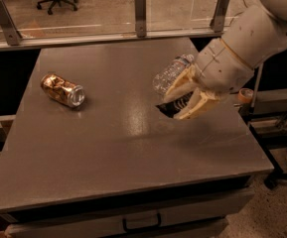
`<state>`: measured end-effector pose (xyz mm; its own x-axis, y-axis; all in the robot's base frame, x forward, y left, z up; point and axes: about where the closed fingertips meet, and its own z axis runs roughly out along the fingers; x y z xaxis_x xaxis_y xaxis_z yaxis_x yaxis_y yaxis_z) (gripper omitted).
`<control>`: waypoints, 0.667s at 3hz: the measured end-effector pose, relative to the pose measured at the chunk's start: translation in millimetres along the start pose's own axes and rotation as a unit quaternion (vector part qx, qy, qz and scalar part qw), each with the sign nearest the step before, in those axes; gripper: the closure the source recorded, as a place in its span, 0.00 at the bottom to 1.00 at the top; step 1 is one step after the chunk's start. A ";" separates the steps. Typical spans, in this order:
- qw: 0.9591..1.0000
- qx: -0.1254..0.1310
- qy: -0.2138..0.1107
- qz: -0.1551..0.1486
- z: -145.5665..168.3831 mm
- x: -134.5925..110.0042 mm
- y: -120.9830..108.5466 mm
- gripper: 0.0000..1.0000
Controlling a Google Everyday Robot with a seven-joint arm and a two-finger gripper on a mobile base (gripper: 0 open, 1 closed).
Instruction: Pick rxbar chocolate
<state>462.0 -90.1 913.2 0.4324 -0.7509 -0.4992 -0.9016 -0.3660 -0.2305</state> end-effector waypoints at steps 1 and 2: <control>0.998 0.028 -0.055 -0.025 -26.4 -44.5 -23.9 1.00; 0.997 0.037 -0.062 -0.029 -32.4 -50.8 -27.6 1.00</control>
Offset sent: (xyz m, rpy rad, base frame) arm 0.0022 0.0231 0.0410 0.1032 -0.0241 0.0326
